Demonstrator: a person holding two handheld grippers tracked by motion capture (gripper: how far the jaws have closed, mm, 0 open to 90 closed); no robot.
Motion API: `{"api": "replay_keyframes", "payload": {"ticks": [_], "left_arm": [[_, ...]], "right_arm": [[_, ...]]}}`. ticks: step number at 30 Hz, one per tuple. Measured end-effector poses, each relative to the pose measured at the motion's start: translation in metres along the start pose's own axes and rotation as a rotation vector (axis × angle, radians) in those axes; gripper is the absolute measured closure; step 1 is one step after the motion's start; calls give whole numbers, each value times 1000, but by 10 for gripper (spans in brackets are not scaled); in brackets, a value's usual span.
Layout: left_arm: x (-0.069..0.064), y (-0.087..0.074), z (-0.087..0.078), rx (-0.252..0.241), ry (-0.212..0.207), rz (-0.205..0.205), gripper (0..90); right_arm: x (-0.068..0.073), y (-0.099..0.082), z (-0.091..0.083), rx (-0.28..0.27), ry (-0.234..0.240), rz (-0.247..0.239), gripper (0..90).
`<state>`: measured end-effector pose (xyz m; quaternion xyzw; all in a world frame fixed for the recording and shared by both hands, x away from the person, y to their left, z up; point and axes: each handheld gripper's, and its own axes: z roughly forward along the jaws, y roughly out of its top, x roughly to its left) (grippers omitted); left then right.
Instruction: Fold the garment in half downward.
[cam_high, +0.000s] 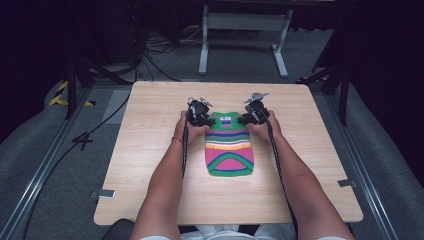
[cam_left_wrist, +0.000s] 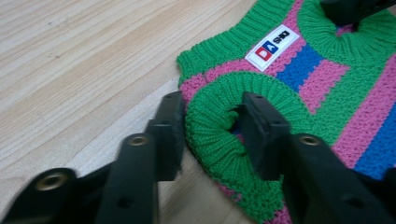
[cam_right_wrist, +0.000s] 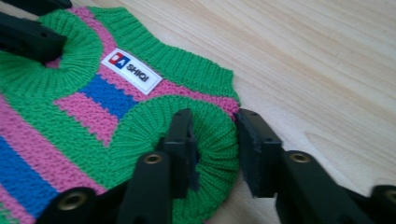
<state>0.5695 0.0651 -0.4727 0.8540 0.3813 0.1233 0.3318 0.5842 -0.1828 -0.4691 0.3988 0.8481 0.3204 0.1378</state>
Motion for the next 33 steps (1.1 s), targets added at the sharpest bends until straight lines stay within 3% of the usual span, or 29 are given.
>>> {"api": "replay_keyframes", "payload": {"ticks": [5,9,14,18,23,29,33], "left_arm": [[-3,2,-1,24,-25,29,821],[-6,3,-2,19,-10,28,826],[-9,8,-10,-28,-10,27,826],[-15,12,-19,-48,-15,77,823],[-22,14,-35,-66,-8,132,809],[-35,9,-52,-72,-2,240,811],[-38,5,-59,-71,12,286,812]], "right_arm": [[3,-1,-2,6,11,28,830],[6,-2,-3,-5,4,23,838],[4,0,-14,-59,21,25,837],[5,2,-27,-96,36,17,836],[16,3,-45,-144,69,-44,835],[25,-6,-60,-174,101,-116,834],[27,-11,-68,-191,113,-136,835]]}}
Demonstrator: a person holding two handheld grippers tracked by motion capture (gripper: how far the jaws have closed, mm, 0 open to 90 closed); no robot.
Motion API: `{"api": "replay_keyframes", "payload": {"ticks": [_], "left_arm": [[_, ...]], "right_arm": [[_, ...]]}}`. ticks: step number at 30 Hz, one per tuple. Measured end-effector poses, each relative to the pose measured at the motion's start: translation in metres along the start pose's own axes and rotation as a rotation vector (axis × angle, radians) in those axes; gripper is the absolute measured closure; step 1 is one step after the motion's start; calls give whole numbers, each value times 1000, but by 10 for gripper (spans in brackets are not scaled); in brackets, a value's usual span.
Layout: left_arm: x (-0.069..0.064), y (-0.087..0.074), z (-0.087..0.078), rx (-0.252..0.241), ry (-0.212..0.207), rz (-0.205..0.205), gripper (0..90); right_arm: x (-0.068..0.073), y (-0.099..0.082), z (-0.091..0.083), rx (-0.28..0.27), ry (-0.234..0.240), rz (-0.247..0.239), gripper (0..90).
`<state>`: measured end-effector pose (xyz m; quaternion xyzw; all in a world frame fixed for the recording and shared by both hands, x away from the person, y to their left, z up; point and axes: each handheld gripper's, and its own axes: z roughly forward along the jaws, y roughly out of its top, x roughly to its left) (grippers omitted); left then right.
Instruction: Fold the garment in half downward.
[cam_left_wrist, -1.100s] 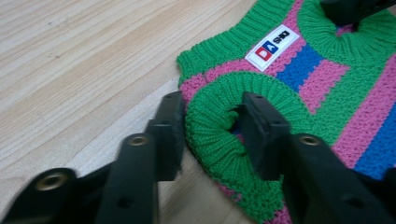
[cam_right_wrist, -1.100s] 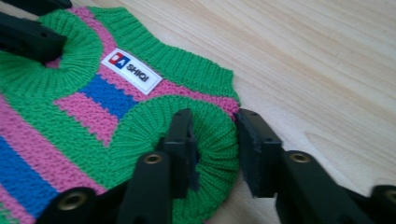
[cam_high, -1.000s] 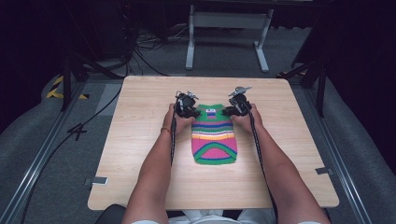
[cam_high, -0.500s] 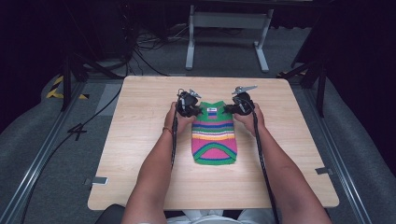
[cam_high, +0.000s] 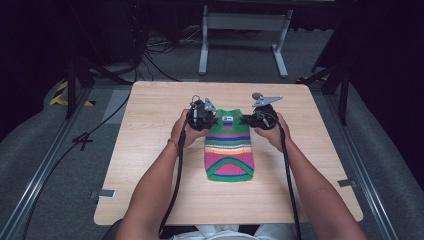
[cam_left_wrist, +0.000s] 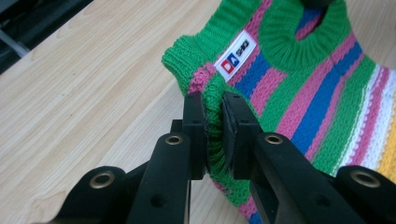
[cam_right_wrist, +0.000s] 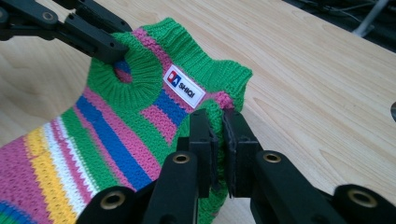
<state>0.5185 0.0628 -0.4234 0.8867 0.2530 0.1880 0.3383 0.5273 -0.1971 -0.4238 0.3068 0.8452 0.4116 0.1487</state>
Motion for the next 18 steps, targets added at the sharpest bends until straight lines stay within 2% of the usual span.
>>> {"api": "replay_keyframes", "payload": {"ticks": [2,9,14,16,18], "left_arm": [[-2,-2,-3,-7,-2,4,811],[-17,-9,-20,-40,-12,71,799],[-29,-14,-28,-45,-24,127,812],[-32,-16,-29,-43,-19,151,815],[-36,-19,-31,-40,-23,155,818]], "right_arm": [[2,-2,-5,-12,9,-5,836],[11,-11,-24,-59,70,-44,835],[20,-16,-35,-91,106,-79,836],[23,-18,-37,-83,111,-102,836],[27,-19,-42,-93,128,-118,836]]}}
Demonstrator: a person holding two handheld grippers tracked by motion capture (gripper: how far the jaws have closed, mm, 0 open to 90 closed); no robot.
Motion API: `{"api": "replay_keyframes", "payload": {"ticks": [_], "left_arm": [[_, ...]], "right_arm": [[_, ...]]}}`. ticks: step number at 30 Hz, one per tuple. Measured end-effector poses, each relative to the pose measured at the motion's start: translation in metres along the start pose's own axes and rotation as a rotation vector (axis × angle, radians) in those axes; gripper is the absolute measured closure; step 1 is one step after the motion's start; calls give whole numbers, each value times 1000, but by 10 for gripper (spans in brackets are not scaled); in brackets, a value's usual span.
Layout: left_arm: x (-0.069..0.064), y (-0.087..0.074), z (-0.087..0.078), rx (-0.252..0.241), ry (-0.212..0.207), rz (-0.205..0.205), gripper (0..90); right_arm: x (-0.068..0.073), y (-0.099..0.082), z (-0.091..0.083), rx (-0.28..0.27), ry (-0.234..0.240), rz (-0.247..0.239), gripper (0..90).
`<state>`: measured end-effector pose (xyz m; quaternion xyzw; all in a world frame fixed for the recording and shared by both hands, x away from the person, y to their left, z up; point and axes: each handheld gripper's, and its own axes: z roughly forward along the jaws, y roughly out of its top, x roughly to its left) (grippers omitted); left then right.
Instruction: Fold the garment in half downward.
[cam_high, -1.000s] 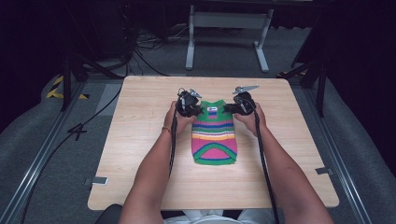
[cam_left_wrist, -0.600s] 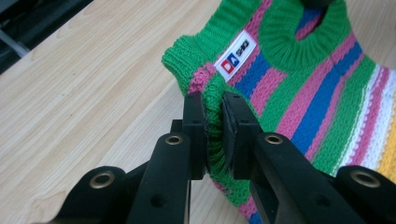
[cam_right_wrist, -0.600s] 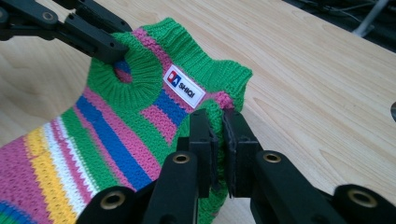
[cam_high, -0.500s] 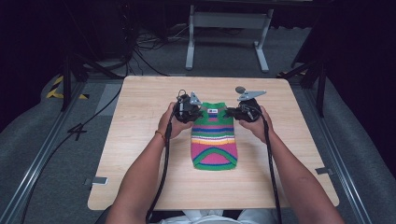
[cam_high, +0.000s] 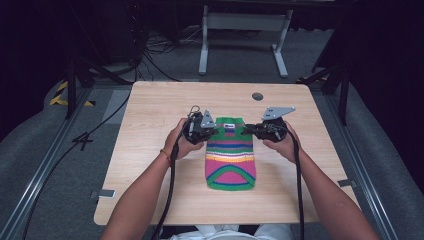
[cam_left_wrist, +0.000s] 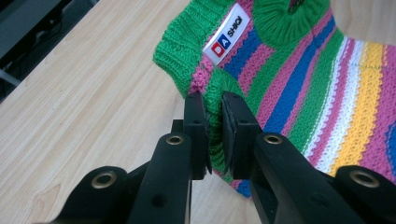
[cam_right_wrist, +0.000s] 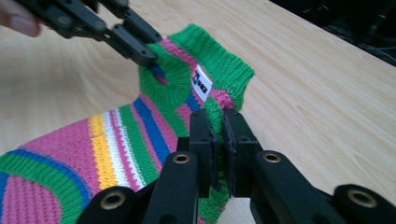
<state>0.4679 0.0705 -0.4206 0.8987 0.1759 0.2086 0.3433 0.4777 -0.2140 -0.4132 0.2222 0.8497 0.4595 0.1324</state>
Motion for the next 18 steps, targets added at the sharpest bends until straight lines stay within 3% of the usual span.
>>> {"api": "replay_keyframes", "payload": {"ticks": [2,9,12,18], "left_arm": [[-2,-2,-1,2,-3,16,818],[3,-6,-5,1,17,2,828],[14,5,-3,31,43,24,831],[33,21,1,30,96,2,830]], "right_arm": [[4,0,-3,1,13,-14,836],[11,0,-7,5,8,-49,838],[5,6,-4,10,-16,-49,840],[-11,25,5,1,-61,-51,841]]}}
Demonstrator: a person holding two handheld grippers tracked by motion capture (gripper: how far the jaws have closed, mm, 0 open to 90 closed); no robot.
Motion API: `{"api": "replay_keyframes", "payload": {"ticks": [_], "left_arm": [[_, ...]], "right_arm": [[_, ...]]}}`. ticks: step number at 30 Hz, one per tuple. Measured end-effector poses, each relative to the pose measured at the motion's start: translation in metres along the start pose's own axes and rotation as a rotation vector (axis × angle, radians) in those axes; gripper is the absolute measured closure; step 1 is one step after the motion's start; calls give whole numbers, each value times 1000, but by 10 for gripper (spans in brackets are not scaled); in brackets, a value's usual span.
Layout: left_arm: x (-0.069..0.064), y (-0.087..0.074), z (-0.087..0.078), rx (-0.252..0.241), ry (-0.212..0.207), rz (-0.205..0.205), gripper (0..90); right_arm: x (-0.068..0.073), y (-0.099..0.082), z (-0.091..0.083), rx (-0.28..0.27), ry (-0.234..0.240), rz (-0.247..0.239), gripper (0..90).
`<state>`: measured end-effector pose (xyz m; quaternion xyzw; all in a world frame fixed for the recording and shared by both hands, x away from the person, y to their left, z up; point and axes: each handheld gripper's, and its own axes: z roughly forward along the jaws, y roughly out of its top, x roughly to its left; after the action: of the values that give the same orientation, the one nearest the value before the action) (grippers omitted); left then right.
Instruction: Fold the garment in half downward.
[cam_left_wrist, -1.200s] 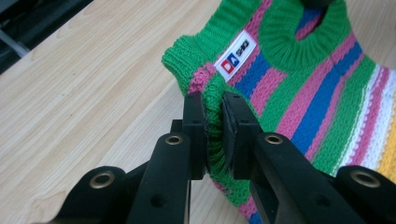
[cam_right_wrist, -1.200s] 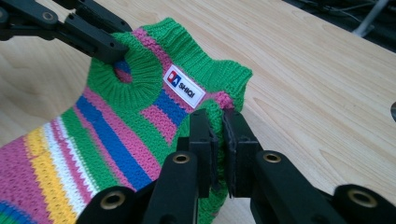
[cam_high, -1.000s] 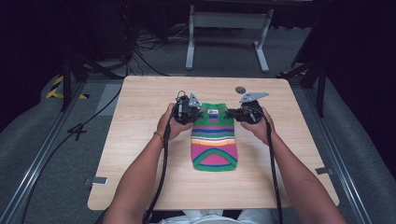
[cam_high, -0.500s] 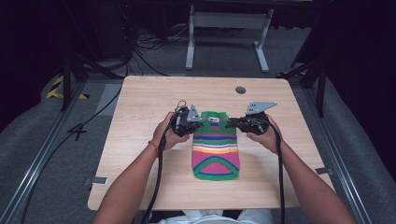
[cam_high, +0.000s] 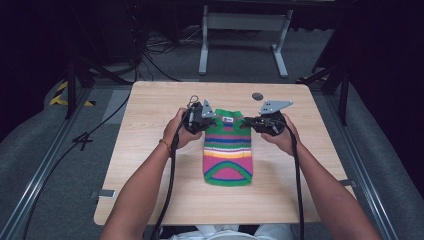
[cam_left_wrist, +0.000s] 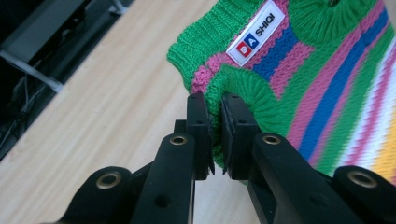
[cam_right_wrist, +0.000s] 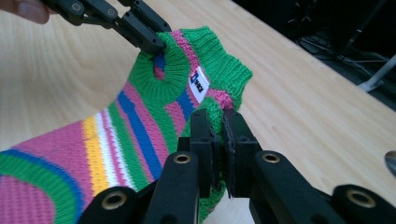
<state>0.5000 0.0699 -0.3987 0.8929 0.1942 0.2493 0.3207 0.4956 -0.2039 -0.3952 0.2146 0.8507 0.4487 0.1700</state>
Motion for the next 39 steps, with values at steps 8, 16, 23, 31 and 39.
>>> {"api": "replay_keyframes", "payload": {"ticks": [8,16,23,31,39], "left_arm": [[0,0,-4,-46,42,32,819],[-28,-22,-17,-68,4,106,810],[-43,-37,-19,-78,-40,121,806],[-56,-51,-20,-47,-113,139,833],[-74,-56,-28,-20,-162,212,830]], "right_arm": [[-4,11,7,-26,-7,-23,840],[17,-9,-8,-34,66,-74,839],[30,-25,-15,-36,121,-84,837],[47,-44,-17,28,195,-121,840],[62,-60,-21,89,223,-150,843]]}}
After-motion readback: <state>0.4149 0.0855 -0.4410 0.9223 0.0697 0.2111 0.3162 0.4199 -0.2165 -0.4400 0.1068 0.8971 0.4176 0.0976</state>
